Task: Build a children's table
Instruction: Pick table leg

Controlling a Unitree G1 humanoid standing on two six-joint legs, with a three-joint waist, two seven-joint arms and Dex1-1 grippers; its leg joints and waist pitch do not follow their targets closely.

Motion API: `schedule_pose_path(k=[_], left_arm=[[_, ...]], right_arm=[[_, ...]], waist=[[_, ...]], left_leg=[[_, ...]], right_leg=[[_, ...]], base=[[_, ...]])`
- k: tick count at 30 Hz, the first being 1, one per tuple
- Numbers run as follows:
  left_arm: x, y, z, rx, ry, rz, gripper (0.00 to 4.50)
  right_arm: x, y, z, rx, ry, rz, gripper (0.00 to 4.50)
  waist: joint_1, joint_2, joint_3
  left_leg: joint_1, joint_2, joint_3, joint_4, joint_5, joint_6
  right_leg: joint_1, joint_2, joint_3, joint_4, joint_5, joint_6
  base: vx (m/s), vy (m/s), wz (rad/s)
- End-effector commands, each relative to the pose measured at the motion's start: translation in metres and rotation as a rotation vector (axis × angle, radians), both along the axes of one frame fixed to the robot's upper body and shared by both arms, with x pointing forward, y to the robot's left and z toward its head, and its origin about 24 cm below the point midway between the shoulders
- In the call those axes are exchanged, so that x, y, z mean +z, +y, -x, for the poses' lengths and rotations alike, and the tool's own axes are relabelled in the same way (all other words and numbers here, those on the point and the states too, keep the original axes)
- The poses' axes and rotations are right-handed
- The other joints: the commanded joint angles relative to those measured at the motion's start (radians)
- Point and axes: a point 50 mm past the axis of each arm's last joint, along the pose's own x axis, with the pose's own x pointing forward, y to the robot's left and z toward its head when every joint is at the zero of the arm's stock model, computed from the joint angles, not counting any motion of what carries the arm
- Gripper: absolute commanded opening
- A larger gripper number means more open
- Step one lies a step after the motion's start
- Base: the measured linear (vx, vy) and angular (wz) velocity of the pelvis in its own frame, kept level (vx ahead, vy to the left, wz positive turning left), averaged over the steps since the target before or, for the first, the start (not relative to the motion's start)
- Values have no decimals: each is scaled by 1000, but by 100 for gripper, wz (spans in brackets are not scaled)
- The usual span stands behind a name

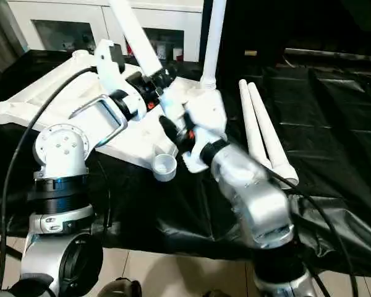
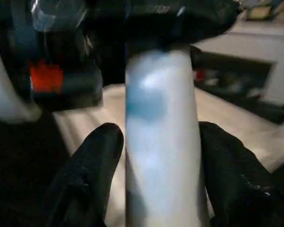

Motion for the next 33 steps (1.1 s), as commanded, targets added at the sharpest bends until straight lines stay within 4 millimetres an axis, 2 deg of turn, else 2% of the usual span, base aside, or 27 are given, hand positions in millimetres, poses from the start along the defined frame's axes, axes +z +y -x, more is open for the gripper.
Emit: schedule_pose_path(k=[1,4,6,8,9,14,18,23,24,25,28,29,33], left_arm=[[13,-9,4,-116,-71,-34,184],[19,-8,8,-251,-126,-74,184],[23,-8,11,-311,-154,-82,184],[27,-7,13,-344,-173,-74,184],[29,-7,14,-357,-184,-73,184],[35,-7,17,-437,-221,-74,184],[38,-7,16,-461,-233,-71,184],[38,-7,16,-480,-239,-69,184],[37,-7,16,-483,-239,-68,184],[37,-7,16,-486,-240,-68,184],[37,-6,16,-490,-241,-68,184],[37,-6,16,-492,-242,-68,184],[37,-6,15,-489,-243,-61,184]], right_arm=[[10,-11,2,91,54,-104,302],[12,-36,1,202,142,-124,304],[11,-48,2,238,165,-111,304],[12,-53,4,276,162,-96,304],[13,-54,7,319,170,-98,304],[13,-54,14,403,224,-98,304],[11,-55,16,433,256,-84,304],[9,-56,17,443,274,-76,304],[9,-56,17,442,276,-77,277],[8,-57,17,434,280,-76,277],[8,-58,16,424,288,-76,253],[7,-59,16,421,291,-76,234],[3,-56,19,425,294,-36,222]], waist=[[2,-13,-106],[6,-16,-107],[10,-17,-105],[14,-21,-105],[15,-25,-105],[18,-27,-103],[23,-25,-102],[27,-24,-104],[28,-25,-104],[28,-23,-105],[29,-25,-107],[29,-25,-106],[30,-25,-107]], left_leg=[[26,11,-5,-58,-159,16],[29,12,-5,-57,-147,16],[25,12,-2,-57,-134,9],[23,13,-1,-56,-140,6],[23,13,-1,-57,-140,4],[29,13,-1,-56,-175,-5],[30,15,-3,-59,-197,-23],[32,16,-5,-62,-217,-37],[31,16,-5,-62,-217,-38],[31,16,-5,-61,-215,-38],[29,15,-5,-60,-199,-34],[29,15,-5,-61,-199,-33],[30,16,-5,-60,-197,-34]], right_leg=[[53,-28,23,-61,-134,-167],[54,-28,23,-57,-126,-164],[55,-31,23,-57,-117,-177],[57,-36,24,-59,-139,-188],[59,-37,23,-59,-146,-189],[54,-39,23,-67,-247,-180],[50,-38,23,-72,-291,-160],[49,-39,22,-72,-287,-156],[49,-39,22,-71,-286,-156],[49,-39,22,-70,-282,-156],[52,-39,22,-68,-259,-160],[51,-39,21,-69,-260,-162],[51,-39,22,-68,-257,-160]], base=[[0,0,0],[0,0,0],[0,0,0],[0,0,0],[0,0,0],[0,0,0],[0,0,0],[0,0,0],[0,0,0],[0,0,0],[0,0,0],[0,0,0],[0,0,0]])
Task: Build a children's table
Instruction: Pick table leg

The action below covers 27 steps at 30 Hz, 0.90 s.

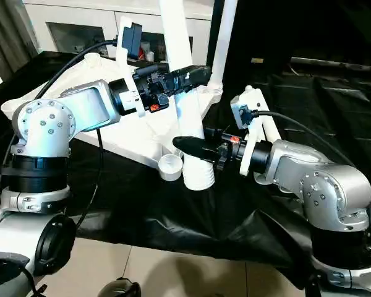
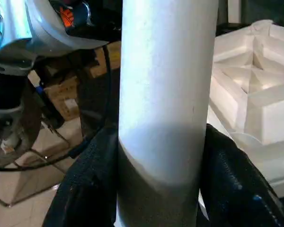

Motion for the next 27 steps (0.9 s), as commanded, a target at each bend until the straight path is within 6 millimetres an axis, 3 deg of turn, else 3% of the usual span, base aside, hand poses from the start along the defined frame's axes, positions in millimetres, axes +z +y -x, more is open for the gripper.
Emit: schedule_pose_path(k=[1,4,7,13,20,27], left_arm=[[7,-1,1,-11,-31,9,184],[6,-1,0,12,-36,1,183],[2,0,-3,70,-51,-37,252],[-10,-4,-10,249,-7,-91,292],[-19,-9,-13,382,68,-76,292],[-15,-9,-12,416,84,-16,228]], right_arm=[[-5,-1,1,-9,11,38,199],[-7,3,-3,-69,-22,64,196],[-9,6,-8,-130,-70,97,187],[-10,12,-16,-236,-105,91,186],[-9,18,-19,-277,-120,74,186],[-10,22,-20,-289,-134,75,186]], waist=[[1,-14,-99],[1,-14,-99],[-2,-14,-98],[-5,-11,-96],[-3,-15,-100],[-5,-13,-98]], left_leg=[[23,16,-5,-65,-198,-34],[22,16,-5,-64,-195,-34],[23,16,-5,-67,-211,-41],[25,17,-7,-70,-236,-54],[20,14,-6,-66,-207,-37],[21,15,-7,-67,-218,-34]], right_leg=[[48,-37,22,-77,-254,-160],[47,-38,22,-77,-256,-163],[46,-38,22,-80,-285,-150],[44,-36,23,-83,-287,-139],[49,-35,22,-80,-237,-142],[48,-34,22,-82,-254,-139]], base=[[0,0,0],[0,0,0],[0,0,0],[0,0,0],[0,0,0],[0,0,0]])
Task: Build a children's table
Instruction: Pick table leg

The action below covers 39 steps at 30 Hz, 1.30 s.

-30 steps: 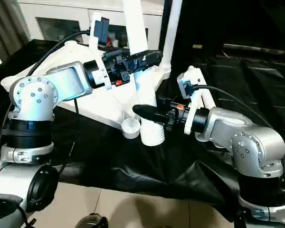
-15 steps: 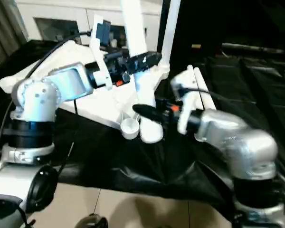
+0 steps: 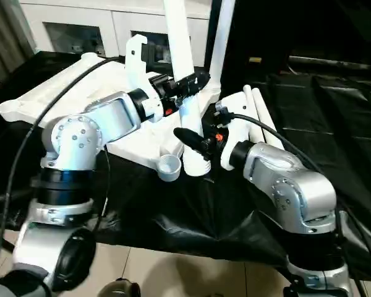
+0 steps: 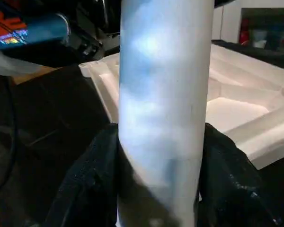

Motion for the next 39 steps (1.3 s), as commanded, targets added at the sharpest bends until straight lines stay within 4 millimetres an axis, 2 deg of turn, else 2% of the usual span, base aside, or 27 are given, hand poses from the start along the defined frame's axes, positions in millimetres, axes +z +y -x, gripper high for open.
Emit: schedule_pose_path(k=[1,8,10,12,16,17,19,24,26,30,31,34,39], left_arm=[[5,8,-1,50,-20,19,219],[9,8,0,39,-51,27,192],[10,5,4,-8,-101,-10,188],[10,4,6,-33,-119,-21,188],[11,-3,13,-135,-157,-57,185],[11,-3,13,-139,-158,-59,185],[11,-4,13,-153,-166,-62,185],[9,-5,19,-267,-205,-100,185],[9,-5,22,-318,-220,-107,185],[9,-5,26,-365,-232,-115,185],[9,-5,27,-379,-235,-120,185],[9,-4,28,-410,-241,-128,185],[9,-6,32,-454,-241,-116,185]], right_arm=[[7,1,0,-1,-38,-4,186],[8,1,1,2,-66,8,186],[10,2,3,38,-54,-36,256],[10,2,4,57,-48,-42,258],[7,-5,9,132,-28,66,297],[6,-6,9,132,-20,73,302],[5,-9,9,143,-7,75,304],[10,-16,12,230,72,21,306],[11,-18,12,242,91,14,306],[7,-19,14,269,118,28,306],[7,-19,14,275,123,29,306],[6,-19,16,296,135,24,306],[6,-17,18,320,138,33,306]], waist=[[-2,-13,-97],[-3,-12,-97],[-3,-12,-97],[-3,-12,-98],[1,-12,-96],[-1,-14,-95],[-3,-21,-95],[-3,-20,-95],[-4,-22,-96],[-1,-22,-96],[-1,-25,-96],[0,-23,-96],[-1,-25,-95]], left_leg=[[23,15,-7,-67,-227,-35],[22,15,-7,-68,-233,-37],[24,16,-8,-69,-236,-38],[23,16,-7,-69,-232,-33],[27,19,-6,-69,-226,-36],[22,17,-6,-69,-224,-35],[22,15,-4,-67,-227,-29],[23,16,-5,-67,-227,-23],[22,17,-4,-66,-209,-20],[23,19,-3,-65,-200,-20],[23,19,-2,-65,-199,-20],[24,20,-2,-66,-195,-22],[23,19,-2,-65,-201,-24]], right_leg=[[46,-34,22,-83,-259,-141],[45,-33,22,-85,-271,-128],[44,-34,22,-84,-271,-128],[45,-33,23,-83,-263,-129],[45,-33,24,-81,-248,-132],[47,-33,24,-80,-248,-134],[47,-35,23,-84,-269,-139],[47,-36,23,-85,-300,-135],[46,-37,23,-81,-286,-148],[46,-37,24,-78,-264,-164],[46,-37,24,-78,-262,-165],[46,-38,24,-76,-267,-164],[46,-39,24,-78,-282,-165]], base=[[0,0,0],[0,0,0],[0,0,0],[0,0,0],[0,0,0],[0,0,0],[0,0,0],[0,0,0],[0,0,0],[0,0,0],[0,0,0],[0,0,0],[0,0,0]])
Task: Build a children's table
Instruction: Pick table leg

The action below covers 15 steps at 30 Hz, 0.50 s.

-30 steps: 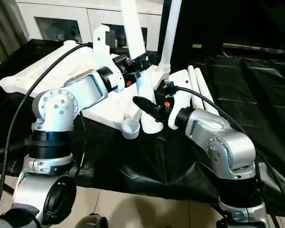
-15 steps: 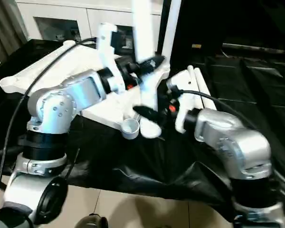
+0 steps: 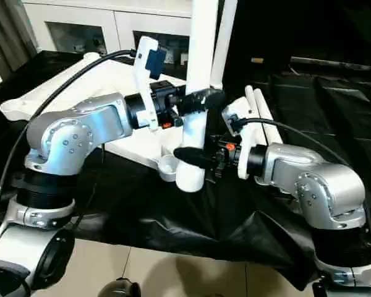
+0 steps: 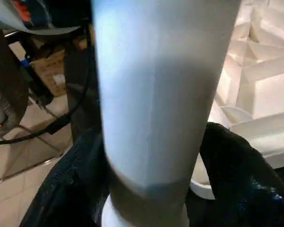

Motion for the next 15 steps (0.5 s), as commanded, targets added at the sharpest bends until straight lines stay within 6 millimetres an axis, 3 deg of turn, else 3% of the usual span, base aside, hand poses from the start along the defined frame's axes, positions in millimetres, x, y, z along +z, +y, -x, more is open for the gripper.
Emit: schedule_pose_path(k=[1,15], left_arm=[[3,-2,6,-39,-14,0,185],[5,0,6,-40,-3,13,185]], right_arm=[[2,1,2,25,-2,6,306],[-1,6,4,65,1,10,306]], waist=[[-1,-23,-94],[1,-22,-95]], left_leg=[[22,19,-3,-66,-203,-25],[22,19,-3,-66,-202,-26]], right_leg=[[46,-39,24,-78,-285,-165],[46,-38,24,-77,-274,-166]], base=[[0,0,0],[0,0,0]])
